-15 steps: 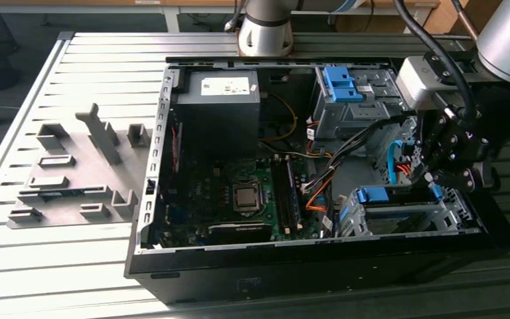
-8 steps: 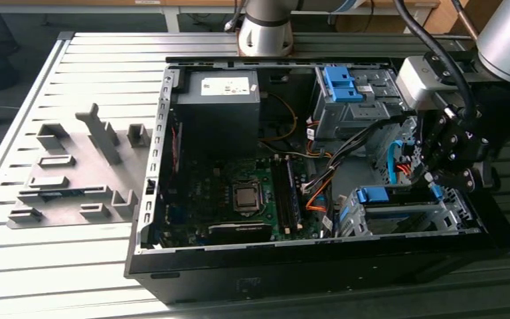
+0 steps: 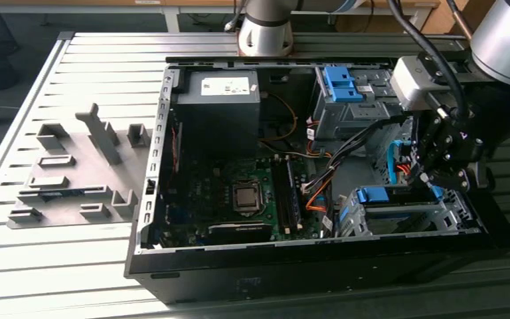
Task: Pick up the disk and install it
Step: 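Insert the second disk wire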
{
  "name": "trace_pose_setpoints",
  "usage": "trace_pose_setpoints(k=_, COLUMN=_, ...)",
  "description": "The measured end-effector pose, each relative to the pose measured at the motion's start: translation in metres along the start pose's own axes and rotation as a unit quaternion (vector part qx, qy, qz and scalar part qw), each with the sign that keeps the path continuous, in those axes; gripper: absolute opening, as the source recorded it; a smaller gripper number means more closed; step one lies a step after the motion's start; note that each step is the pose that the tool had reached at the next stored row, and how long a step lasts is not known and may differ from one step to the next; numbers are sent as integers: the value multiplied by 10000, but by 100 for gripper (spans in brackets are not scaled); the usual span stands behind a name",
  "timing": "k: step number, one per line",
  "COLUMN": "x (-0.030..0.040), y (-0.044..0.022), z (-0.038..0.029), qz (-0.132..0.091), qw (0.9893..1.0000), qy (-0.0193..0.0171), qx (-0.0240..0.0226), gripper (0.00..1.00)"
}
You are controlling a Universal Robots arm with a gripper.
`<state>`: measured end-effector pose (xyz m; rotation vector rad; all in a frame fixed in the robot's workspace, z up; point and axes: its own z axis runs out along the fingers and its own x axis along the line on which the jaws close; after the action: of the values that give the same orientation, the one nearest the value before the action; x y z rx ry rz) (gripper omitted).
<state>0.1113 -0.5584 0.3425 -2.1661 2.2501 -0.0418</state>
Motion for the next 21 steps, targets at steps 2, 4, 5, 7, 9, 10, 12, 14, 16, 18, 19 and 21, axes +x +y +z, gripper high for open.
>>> trace_pose_setpoints(k=2, x=3, y=80, z=-2, qz=0, qw=10000, qy=0, qx=-1, gripper=11)
trace_pose_setpoints(k=4, x=5, y=116, z=-2, qz=0, qw=10000, qy=0, qx=0, gripper=11)
trace_pose_setpoints(k=5, x=5, y=118, z=-2, qz=-1, qw=10000, qy=0, qx=0, gripper=11)
trace_pose_setpoints(k=7, x=6, y=127, z=-6, qz=-1, qw=10000, qy=1, qx=0, gripper=11)
trace_pose_setpoints(k=9, x=6, y=131, z=-55, qz=-1, qw=10000, qy=1, qx=0, gripper=11)
trace_pose_setpoints(k=10, x=5, y=129, z=-97, qz=-1, qw=10000, qy=0, qx=0, gripper=11)
trace_pose_setpoints(k=12, x=2, y=127, z=-187, qz=-1, qw=10000, qy=0, qx=0, gripper=11)
trace_pose_setpoints(k=14, x=2, y=137, z=-214, qz=0, qw=10000, qy=-1, qx=0, gripper=11)
trace_pose_setpoints(k=16, x=4, y=184, z=-216, qz=0, qw=10000, qy=-5, qx=0, gripper=11)
trace_pose_setpoints(k=18, x=7, y=235, z=-221, qz=0, qw=10000, qy=-10, qx=0, gripper=11)
trace_pose_setpoints(k=19, x=6, y=245, z=-234, qz=0, qw=10000, qy=-9, qx=0, gripper=11)
trace_pose_setpoints(k=21, x=-4, y=249, z=-286, qz=-1, qw=10000, qy=-10, qx=0, gripper=11)
